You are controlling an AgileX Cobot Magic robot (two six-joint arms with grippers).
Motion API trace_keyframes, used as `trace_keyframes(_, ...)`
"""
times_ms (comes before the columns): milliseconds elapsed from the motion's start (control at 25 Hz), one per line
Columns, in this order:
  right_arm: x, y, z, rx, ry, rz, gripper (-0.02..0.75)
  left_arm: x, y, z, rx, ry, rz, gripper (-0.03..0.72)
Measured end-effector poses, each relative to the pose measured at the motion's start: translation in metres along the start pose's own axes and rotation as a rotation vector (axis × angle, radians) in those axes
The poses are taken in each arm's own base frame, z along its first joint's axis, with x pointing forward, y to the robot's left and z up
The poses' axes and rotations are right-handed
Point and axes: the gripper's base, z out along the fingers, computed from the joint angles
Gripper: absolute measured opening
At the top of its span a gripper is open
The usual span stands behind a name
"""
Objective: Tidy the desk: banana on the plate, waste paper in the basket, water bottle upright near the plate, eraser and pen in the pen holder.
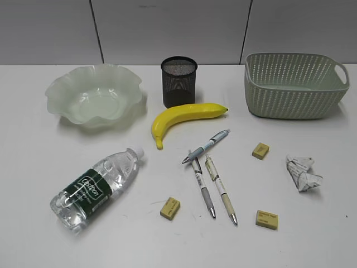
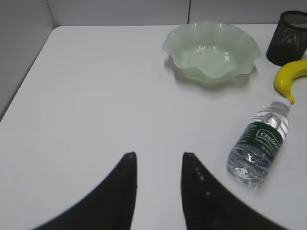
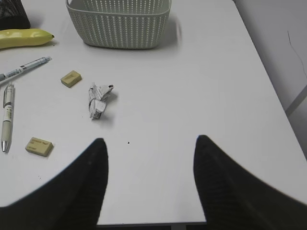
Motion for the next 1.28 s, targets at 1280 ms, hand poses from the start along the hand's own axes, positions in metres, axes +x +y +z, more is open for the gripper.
trace_keyframes(1280, 0.0, 0.0, 0.0, 0.0, 0.0, 0.0, 0.456, 0.0, 0.0, 0.0, 0.0, 0.0, 0.0, 0.237)
